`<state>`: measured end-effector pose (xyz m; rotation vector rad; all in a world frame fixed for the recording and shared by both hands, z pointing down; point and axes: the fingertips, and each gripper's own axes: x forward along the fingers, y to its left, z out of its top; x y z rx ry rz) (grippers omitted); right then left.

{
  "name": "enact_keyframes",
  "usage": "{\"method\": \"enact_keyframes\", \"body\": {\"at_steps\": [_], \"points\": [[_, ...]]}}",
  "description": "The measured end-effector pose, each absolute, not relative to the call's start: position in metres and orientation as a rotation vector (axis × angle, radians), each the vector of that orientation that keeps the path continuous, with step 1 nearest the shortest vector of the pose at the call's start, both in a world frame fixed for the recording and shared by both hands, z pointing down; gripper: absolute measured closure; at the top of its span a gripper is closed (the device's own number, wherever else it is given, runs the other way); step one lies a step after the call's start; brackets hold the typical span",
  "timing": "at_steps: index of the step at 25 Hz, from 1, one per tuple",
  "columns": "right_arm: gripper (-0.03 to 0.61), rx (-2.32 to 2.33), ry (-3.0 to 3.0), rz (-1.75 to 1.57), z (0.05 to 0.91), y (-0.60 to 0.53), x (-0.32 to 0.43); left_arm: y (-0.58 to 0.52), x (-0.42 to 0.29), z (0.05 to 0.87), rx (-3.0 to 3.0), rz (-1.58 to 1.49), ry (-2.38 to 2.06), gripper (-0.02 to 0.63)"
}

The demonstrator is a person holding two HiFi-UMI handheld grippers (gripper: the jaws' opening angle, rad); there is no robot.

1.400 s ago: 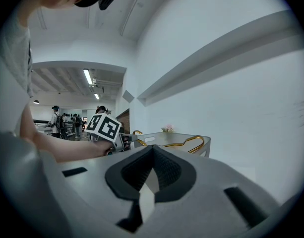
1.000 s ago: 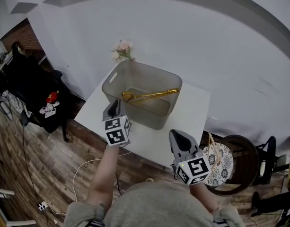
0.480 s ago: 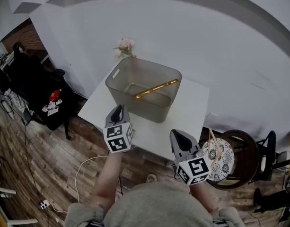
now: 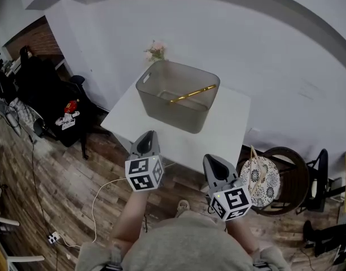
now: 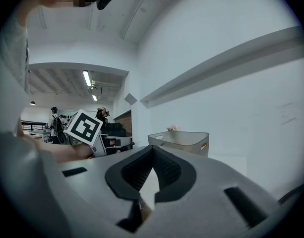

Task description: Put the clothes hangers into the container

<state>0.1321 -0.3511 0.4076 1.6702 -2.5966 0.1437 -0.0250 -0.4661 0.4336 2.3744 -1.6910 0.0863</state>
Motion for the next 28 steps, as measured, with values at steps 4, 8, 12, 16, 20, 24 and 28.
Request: {"method": "enact_keyframes", "body": {"at_steps": [4,8,12,16,20,24,28], "points": [[0.577,1.685,-2.586,0.151,0.413,-0.325,0.121,-0.426,-0.037,0.429,2.397,0.074,-1.676,0.595],[0.577,1.690,-2.583,0.151,0.413,-0.300,0.103,-0.389,-0.057,0.431,2.410,0.079,-1.672,0.600],[0.577,1.683,-2.585,0.142,0.419,-0.269,0.081,-0.351,-0.079,0.437,2.404,0.092,-1.673,0.603],[0.577,1.678,-2.569,0.143,0.428,-0.242,0.063,-0.315,-0.100,0.447,2.400,0.115,-1.673,0.606],[0.577,1.681,-2.557,0.144,0.436,-0.215,0.054,-0.281,-0.110,0.452,2.408,0.120,-1.667,0.606],[0.577,1.658,-2.545,0.149,0.444,-0.190,0.042,-0.245,-0.118,0.453,2.422,0.123,-1.651,0.606],[0.577,1.647,-2.537,0.161,0.456,-0.165,0.033,-0.214,-0.126,0.459,2.420,0.123,-1.631,0.606]]}}
